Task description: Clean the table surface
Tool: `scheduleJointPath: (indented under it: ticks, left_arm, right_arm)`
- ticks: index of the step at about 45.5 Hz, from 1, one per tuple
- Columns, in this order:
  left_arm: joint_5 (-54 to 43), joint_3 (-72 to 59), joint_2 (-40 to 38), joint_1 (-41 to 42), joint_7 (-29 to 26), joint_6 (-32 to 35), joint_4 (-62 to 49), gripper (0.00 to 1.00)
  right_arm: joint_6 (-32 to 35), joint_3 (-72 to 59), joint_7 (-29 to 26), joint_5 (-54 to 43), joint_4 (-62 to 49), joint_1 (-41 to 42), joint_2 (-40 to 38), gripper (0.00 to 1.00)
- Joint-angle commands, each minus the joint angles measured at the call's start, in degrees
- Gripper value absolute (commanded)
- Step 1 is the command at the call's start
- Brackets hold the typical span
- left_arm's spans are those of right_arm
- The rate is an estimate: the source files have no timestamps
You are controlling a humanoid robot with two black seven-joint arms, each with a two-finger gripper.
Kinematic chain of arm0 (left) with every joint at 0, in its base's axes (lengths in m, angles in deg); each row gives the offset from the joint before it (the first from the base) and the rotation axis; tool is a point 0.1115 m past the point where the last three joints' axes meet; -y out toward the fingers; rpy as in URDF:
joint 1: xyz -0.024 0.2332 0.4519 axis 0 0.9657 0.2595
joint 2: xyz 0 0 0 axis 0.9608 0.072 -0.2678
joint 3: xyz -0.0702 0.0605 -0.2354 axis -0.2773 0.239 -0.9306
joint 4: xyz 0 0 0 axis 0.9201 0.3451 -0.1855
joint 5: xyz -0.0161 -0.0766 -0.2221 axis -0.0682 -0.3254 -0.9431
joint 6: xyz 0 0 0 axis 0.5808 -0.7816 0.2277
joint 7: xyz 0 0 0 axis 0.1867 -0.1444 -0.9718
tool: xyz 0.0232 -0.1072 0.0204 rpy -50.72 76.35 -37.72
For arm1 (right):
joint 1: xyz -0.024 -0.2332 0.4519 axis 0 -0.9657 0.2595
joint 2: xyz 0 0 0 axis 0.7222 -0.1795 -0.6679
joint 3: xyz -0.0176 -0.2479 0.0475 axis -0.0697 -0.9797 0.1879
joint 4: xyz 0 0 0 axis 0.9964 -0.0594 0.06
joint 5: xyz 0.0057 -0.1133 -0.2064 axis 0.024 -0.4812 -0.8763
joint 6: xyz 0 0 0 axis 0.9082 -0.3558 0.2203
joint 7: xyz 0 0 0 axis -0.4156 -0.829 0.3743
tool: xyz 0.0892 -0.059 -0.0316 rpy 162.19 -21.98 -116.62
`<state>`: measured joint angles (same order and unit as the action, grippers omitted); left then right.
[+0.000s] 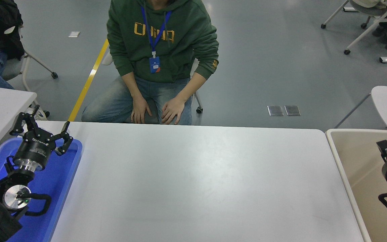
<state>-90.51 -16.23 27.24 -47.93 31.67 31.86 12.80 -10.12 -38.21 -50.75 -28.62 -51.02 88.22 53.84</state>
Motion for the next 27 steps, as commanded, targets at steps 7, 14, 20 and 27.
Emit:
scheduleJointPath:
  ticks: [7, 14, 20, 27]
  left_arm:
    - [0.0, -0.1, 0.0, 0.1, 0.0, 0.0, 0.0, 1.0]
    - [0.0, 0.0, 0.0, 0.0, 0.0, 0.0, 0.0, 1.0]
    - [0.0, -0.1, 0.0, 0.1, 0.0, 0.0, 0.0, 1.0]
    - [0.0, -0.1, 0.0, 0.1, 0.0, 0.0, 0.0, 1.0]
  right_arm:
    - [-0.4, 15.9, 0.3, 0.7, 22.1, 1.5, -2.3, 1.0]
    - [-0.5, 18.8, 0.6, 0.7, 22.4, 1.2, 3.4, 1.0]
    - [-0.5, 22.6, 2.1, 0.6, 22.1, 0.2, 8.5, 1.0]
    - [-0.4, 25.9, 5.0, 0.6, 20.9, -1.5, 14.5, 1.0]
